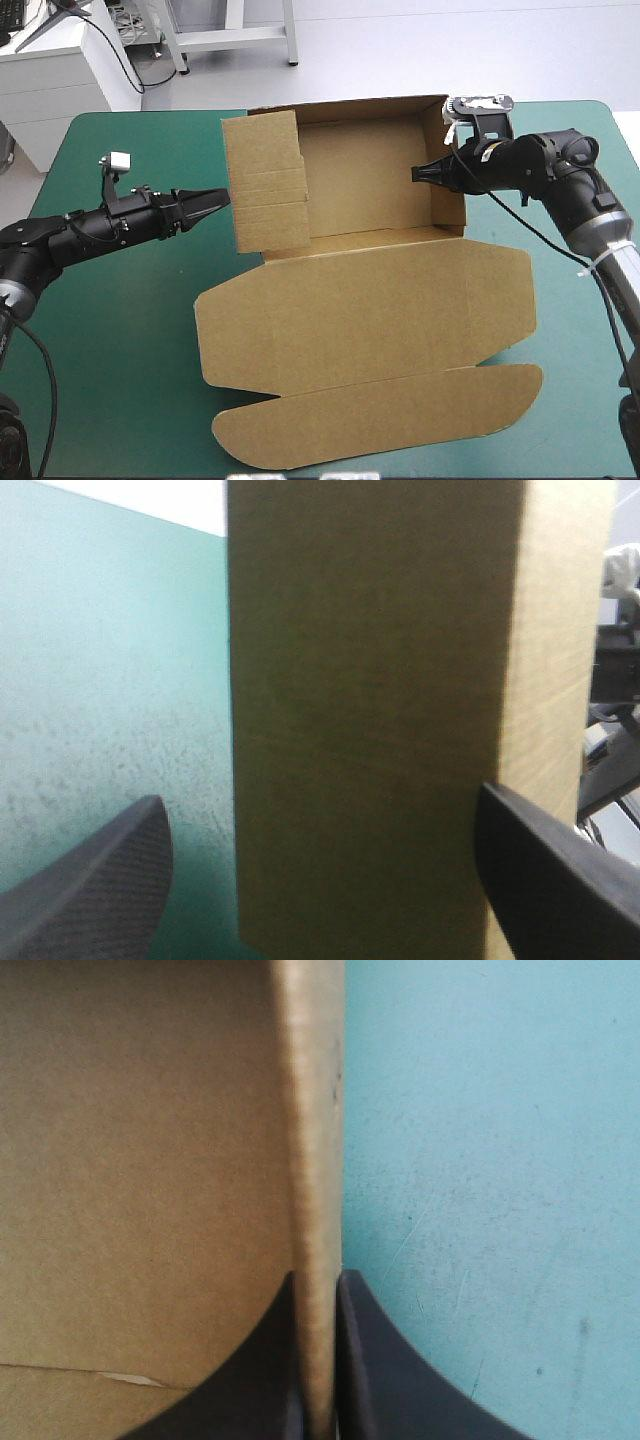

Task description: Fold the box

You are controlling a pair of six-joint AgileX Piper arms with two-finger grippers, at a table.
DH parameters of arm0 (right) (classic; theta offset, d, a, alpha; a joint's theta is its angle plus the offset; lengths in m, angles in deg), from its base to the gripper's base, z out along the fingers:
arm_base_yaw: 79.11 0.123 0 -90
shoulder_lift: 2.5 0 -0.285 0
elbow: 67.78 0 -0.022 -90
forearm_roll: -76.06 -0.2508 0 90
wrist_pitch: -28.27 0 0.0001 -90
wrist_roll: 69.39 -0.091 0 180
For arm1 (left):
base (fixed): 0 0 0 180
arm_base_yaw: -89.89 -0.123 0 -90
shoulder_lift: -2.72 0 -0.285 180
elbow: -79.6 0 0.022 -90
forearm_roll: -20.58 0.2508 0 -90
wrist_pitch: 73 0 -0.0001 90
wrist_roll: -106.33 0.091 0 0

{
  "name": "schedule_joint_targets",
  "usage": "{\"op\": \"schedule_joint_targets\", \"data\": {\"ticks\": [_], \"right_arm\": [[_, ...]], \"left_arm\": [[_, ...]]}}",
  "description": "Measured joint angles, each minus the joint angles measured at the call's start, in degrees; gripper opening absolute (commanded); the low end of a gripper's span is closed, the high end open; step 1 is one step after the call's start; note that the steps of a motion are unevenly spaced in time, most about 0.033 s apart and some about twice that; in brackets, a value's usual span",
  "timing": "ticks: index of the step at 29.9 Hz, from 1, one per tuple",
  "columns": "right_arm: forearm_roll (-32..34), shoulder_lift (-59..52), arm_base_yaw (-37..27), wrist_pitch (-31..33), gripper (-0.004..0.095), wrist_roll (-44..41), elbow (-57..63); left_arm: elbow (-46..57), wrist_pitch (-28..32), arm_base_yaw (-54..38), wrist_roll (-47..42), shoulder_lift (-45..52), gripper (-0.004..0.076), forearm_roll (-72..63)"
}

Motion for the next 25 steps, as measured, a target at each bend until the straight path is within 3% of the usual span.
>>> {"op": "schedule_joint_targets", "data": {"ticks": [12,17,22,25], "right_arm": [[0.07,0.00,0.22,1.50,-0.0015,-0.23,0.00],[2.40,0.00,3.37,1.89,-0.0015,-2.52,0.00],[5.45,0.00,5.48,2.13,-0.0015,-6.14,0.00],[6.23,0.00,5.83,2.25,-0.0015,-7.54,0.00]], "left_arm": [[0.00,-1.09,6.05,5.64,0.00,0.0585,-2.25],[0.00,-1.21,6.42,5.14,0.00,0.0586,-1.86],[-3.27,0.32,6.76,-1.93,0.00,0.0586,6.42],[-6.04,4.76,8.58,-8.64,0.85,0.0586,12.61]]}}
